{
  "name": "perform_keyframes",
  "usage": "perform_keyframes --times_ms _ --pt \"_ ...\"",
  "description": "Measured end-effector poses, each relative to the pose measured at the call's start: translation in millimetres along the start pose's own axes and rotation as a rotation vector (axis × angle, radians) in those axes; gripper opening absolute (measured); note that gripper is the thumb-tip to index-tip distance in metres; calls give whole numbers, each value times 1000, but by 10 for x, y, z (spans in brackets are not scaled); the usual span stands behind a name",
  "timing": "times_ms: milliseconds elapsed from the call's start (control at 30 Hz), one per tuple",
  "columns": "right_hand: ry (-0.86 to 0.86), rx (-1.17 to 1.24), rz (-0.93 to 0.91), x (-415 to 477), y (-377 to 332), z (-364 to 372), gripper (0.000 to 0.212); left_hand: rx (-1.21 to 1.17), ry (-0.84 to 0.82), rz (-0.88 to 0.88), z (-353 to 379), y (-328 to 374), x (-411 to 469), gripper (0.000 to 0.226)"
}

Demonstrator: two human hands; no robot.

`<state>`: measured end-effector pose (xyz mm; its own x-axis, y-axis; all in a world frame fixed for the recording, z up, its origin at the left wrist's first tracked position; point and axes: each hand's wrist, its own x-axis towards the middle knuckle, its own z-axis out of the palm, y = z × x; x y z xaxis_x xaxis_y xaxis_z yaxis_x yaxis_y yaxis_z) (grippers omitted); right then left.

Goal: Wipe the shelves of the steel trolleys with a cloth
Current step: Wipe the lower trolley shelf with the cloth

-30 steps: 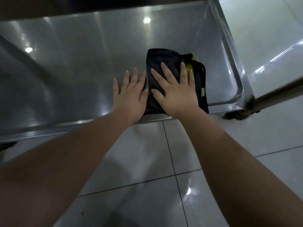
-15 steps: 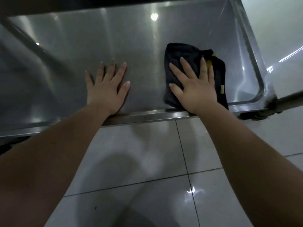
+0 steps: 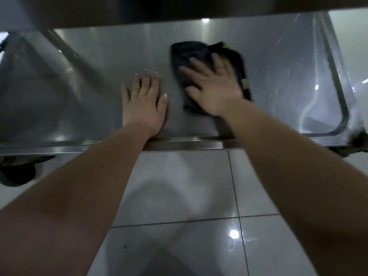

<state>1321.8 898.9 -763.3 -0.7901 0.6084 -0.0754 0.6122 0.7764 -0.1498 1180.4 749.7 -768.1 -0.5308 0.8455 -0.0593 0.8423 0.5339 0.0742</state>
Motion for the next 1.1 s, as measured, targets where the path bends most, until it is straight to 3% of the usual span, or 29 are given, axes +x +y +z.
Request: perform_keyframes --times_ms 167,300,367,533,667,900,1000,1100 --pt "-21 -5 492 -630 1694 -263 65 38 9 9 50 37 9 66" --pt "31 45 617 -1033 1416 -195 69 82 -4 -9 75 52 23 68" --pt "27 41 555 -1005 928 -106 65 99 -25 -15 73 48 33 64" --pt "-59 -14 169 -770 -375 119 64 85 -24 -16 23 81 0 59" --pt "-72 -9 29 -791 -202 83 68 48 -25 -14 -5 50 0 60" --pt "-152 30 284 -1416 1452 -218 82 43 -24 -14 67 60 12 61" --pt "-154 16 358 -1458 1436 -209 84 66 -13 -13 85 77 8 64" --pt "-120 1 357 -1216 857 -124 87 78 -25 -11 66 80 12 64"
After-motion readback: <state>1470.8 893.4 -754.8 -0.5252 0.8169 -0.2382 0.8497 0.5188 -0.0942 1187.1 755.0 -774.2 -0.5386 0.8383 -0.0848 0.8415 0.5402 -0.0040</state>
